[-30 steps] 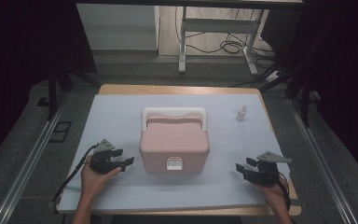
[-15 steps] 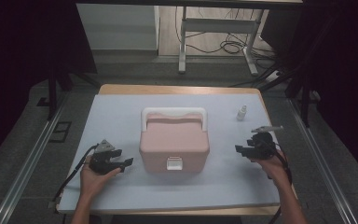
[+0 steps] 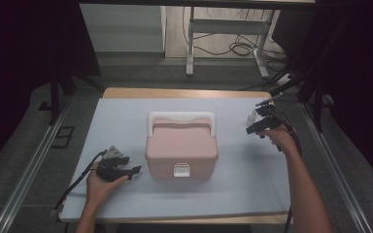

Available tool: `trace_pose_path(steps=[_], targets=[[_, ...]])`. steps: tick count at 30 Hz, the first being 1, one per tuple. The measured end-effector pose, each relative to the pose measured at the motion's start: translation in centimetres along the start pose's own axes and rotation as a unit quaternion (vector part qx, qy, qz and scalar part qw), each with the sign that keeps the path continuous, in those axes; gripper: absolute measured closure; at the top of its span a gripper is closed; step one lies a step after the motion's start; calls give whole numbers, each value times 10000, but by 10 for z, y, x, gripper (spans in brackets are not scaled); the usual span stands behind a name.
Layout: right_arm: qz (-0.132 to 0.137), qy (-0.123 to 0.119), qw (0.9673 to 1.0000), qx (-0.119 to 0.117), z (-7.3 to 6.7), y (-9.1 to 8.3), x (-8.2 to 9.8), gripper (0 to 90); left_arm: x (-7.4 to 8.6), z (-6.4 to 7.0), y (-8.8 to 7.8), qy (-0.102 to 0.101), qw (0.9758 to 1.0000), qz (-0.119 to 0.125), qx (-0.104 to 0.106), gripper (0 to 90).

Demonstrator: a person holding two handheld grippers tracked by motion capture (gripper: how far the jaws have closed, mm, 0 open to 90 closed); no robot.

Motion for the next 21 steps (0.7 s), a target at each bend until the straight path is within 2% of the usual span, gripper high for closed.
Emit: trace_pose_path(steps=[2,3,4,6,8,11,12,14,17,21], targets=[[-74,126,9998,134,11,7,-15,376,0,0,0,15,10000,-11,4,349],[-74,126,9998,134,11,7,-15,376,0,0,0,15,10000,-11,4,349],[-168,194,9993,283,18,13,-23,378,0,0,0,20,10000,-17,7,349],[-206,239,9990,324,21,15,-25,375,0,0,0,28,10000,-25,4,349],[-254,383,9983,357,31,24,-34,374,0,0,0,33,10000,-25,-5,350],[-222,456,9980,390,36,29,-38,377,0,0,0,38,10000,-24,-21,351],[-315,524,9969,487,42,36,-39,373,0,0,0,46,10000,-24,-27,352],[-326,567,9965,514,46,42,-40,376,0,1,0,49,10000,-30,-33,352],[-206,595,9969,470,47,45,-43,382,1,1,0,47,10000,-18,-43,352],[-270,491,9969,556,45,54,-48,393,1,1,0,68,10000,-33,-57,355]])
Point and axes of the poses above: each handheld gripper's, and its own axes: y roughly forward along the jaws, x roughly out of its underside, z roughly to its right, the point moved 4 cm from there along y, roughly forward along the jaws, and after that the axes turned 9 degrees about -y, right-handed, at the moved point
